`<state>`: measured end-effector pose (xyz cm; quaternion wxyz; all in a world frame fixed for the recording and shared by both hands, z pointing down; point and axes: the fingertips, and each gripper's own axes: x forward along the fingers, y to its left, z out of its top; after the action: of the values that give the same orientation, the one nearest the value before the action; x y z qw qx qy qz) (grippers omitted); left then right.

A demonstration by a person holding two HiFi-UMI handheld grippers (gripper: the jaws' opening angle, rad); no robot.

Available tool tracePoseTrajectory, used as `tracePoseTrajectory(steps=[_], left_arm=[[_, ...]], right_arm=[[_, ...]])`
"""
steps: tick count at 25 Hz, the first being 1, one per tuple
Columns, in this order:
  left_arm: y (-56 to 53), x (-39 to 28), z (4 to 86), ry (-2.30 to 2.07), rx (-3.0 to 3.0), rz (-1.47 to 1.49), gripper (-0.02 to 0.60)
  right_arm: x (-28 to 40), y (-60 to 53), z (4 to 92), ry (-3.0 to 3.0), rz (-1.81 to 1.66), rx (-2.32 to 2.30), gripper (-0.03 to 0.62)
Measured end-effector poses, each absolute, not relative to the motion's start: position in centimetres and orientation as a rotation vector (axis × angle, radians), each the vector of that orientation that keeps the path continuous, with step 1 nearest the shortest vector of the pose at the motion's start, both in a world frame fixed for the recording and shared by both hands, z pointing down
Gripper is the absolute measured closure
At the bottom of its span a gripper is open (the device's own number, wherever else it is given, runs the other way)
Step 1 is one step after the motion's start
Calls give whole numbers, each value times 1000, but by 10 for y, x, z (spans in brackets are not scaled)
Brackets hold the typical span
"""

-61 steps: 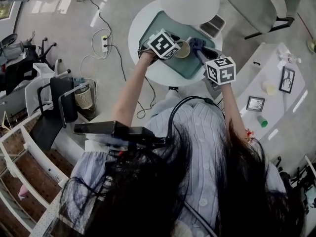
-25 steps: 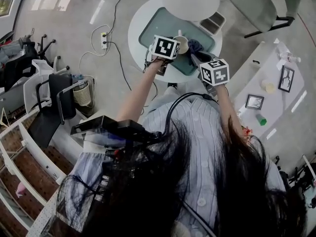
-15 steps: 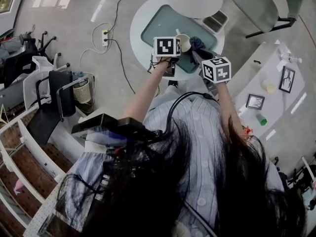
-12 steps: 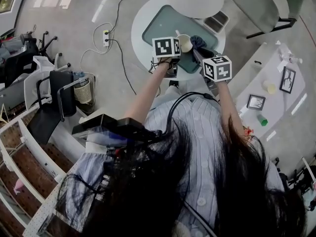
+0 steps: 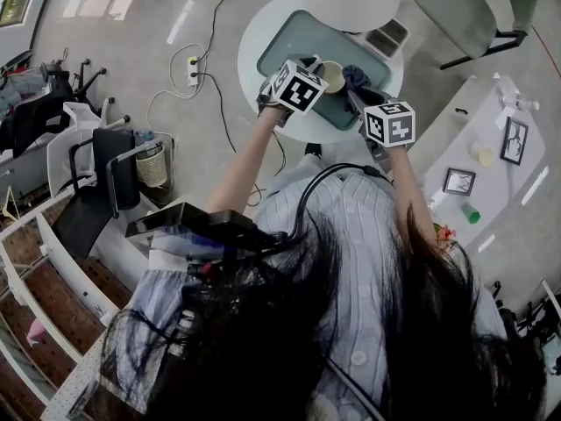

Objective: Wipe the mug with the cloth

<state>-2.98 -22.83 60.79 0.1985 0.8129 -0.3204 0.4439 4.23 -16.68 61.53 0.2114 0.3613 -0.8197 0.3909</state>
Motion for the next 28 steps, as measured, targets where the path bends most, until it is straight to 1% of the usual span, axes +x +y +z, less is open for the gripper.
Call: tracePoseTrajectory(steps=[8,12,15,19,28], left_arm=[[-226,-2,624,-472,2390,1511,529],[-226,-2,634,-403,2389,1635,529],[-227,-3,640,-378,2362,1667,529],[-228,-7,643,-411,2311,1650,529],[-233,-31,645,-690,2047,1404,529]], right_arm=[[42,-150,620,-2253,1110,996,508],[39,-146,619,-2248,1111,998,508],[38,-146,616,-2248,1110,1001,508],[39,-147,616,-2249,1114,1011,508],[33,-155,617,-2255,1137,1018,508]])
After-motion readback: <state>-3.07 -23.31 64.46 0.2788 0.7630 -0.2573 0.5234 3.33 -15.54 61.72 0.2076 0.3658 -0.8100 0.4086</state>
